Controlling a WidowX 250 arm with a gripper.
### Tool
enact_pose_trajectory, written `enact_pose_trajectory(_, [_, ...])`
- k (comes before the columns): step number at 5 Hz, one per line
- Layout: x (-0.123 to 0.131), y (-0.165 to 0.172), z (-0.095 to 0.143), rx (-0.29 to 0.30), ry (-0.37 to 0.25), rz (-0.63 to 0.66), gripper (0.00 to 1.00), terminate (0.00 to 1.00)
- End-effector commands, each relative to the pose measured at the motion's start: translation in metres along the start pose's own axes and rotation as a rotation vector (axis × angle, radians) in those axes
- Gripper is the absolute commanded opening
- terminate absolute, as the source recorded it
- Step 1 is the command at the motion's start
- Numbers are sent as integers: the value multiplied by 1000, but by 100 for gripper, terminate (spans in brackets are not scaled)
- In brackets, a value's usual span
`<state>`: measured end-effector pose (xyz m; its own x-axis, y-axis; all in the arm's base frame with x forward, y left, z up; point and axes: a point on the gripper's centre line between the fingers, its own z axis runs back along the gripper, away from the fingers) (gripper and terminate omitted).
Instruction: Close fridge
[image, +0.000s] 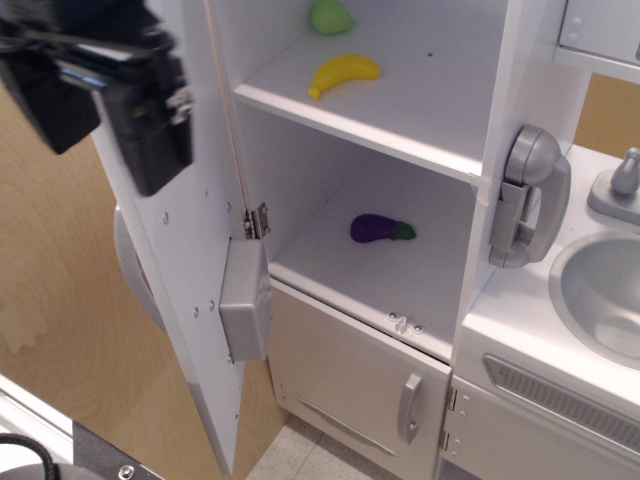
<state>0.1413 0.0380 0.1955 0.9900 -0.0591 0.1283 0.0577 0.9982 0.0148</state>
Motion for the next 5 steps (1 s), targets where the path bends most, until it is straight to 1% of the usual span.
enact_pose_trajectory(1, [0,34,-3,40,-9,3,100,0])
enact_pose_trajectory(2, [-2,43,-6,86,-36,-12,100,0])
enact_pose_trajectory(3, [-8,59,-9,127,-3,14,100,0])
enact_pose_trajectory(4, [-10,75,-15,157,46,32,100,0])
enact_pose_trajectory(5, [-6,88,-22,200,54,94,100,0])
